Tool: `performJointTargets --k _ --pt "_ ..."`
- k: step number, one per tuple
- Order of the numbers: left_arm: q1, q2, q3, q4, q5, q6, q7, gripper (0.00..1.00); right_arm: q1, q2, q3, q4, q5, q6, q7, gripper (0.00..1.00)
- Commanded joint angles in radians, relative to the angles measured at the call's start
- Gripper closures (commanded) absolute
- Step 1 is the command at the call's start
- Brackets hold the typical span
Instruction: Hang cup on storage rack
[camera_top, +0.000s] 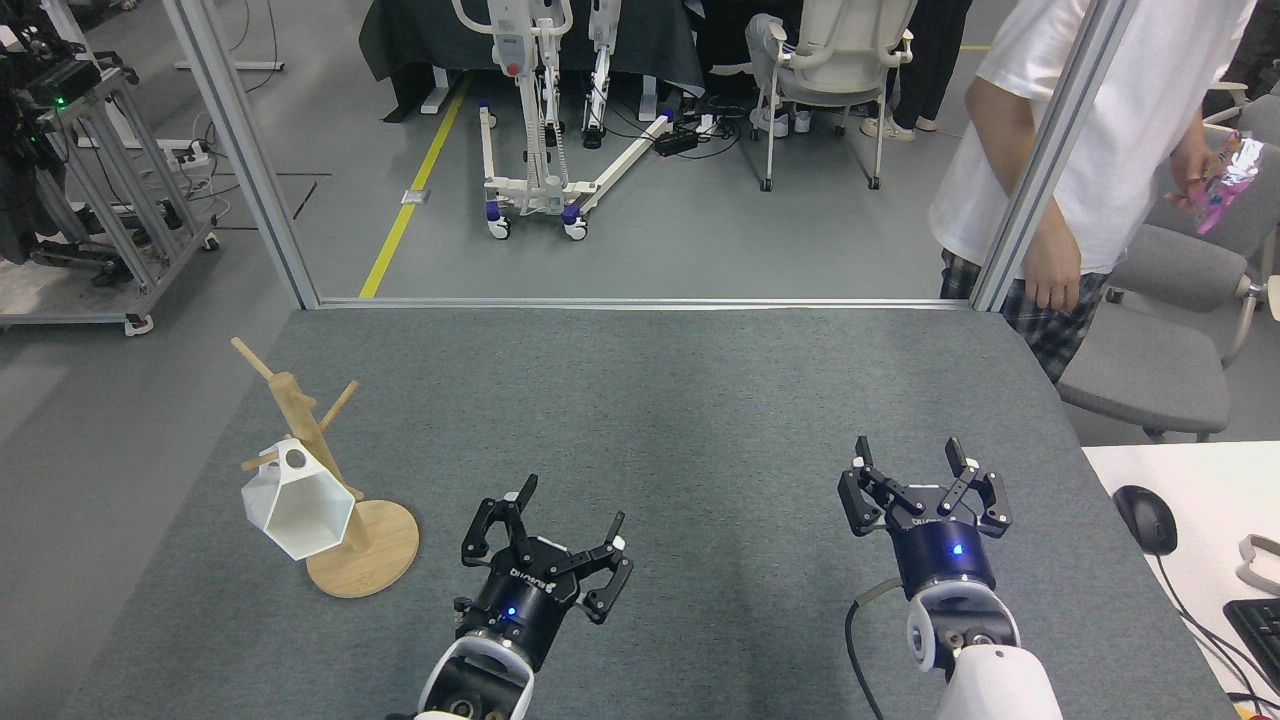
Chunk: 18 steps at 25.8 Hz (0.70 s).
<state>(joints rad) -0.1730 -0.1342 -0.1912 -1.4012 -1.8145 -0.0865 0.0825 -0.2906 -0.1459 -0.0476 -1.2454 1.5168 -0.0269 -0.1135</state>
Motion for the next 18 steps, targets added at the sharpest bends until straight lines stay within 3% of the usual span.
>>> performJointTargets --k 1,7,18 --pt "-0.059 -0.002 -0.053 0.067 0.01 0.156 0.005 0.02 0.005 0.006 0.043 -0.074 0.0 0.047 0.006 0.01" --pt "-0.071 -0.001 -0.048 0.085 0.188 0.195 0.01 0.02 0.045 0.008 0.049 -0.111 -0.001 0.047 0.071 0.01" --pt "-0.074 0.008 -0.027 -0.009 0.198 0.177 0.011 0.01 0.044 0.006 0.031 -0.089 -0.004 0.051 0.066 0.01"
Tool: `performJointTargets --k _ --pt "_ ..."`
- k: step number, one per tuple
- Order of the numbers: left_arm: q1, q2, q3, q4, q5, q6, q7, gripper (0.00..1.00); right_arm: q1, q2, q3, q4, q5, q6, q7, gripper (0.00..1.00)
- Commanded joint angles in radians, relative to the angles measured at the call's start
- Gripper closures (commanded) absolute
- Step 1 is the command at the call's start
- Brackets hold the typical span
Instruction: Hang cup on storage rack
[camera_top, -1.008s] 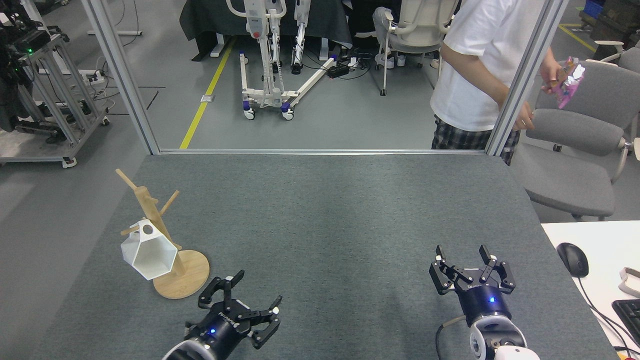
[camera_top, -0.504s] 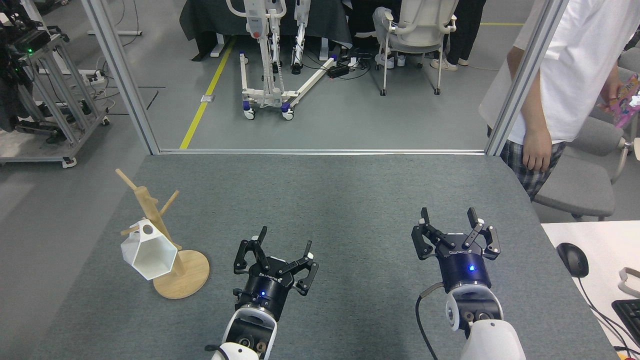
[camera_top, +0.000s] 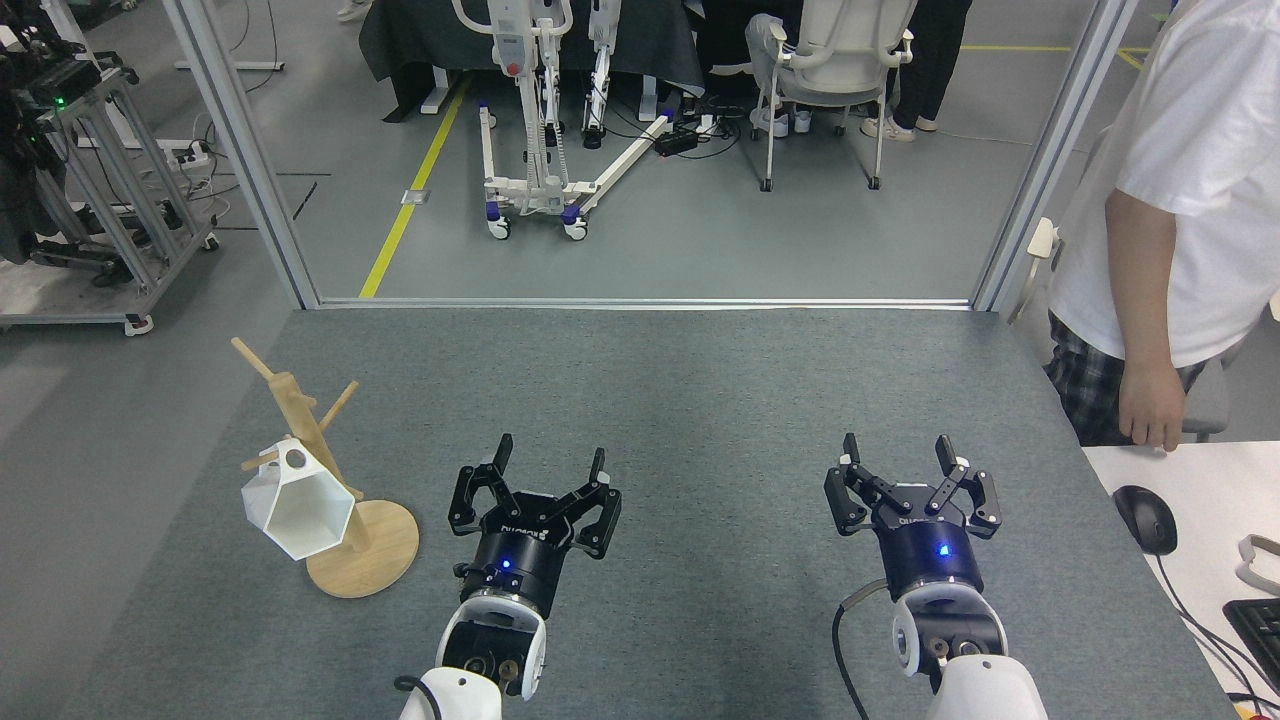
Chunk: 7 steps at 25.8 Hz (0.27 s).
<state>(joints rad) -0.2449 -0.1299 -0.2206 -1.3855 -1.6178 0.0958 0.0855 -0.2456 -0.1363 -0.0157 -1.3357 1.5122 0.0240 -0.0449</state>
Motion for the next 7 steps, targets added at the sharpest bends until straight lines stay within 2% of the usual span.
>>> performJointTargets --k 1,7 --pt "-0.002 0.006 0.003 -0.026 0.001 -0.007 0.008 0.01 0.0 -0.005 -0.001 0.001 0.0 0.001 -0.004 0.01" --pt "-0.002 0.019 0.003 -0.026 0.001 -0.007 0.01 0.01 0.006 -0.005 -0.003 0.001 0.002 0.001 -0.004 0.01"
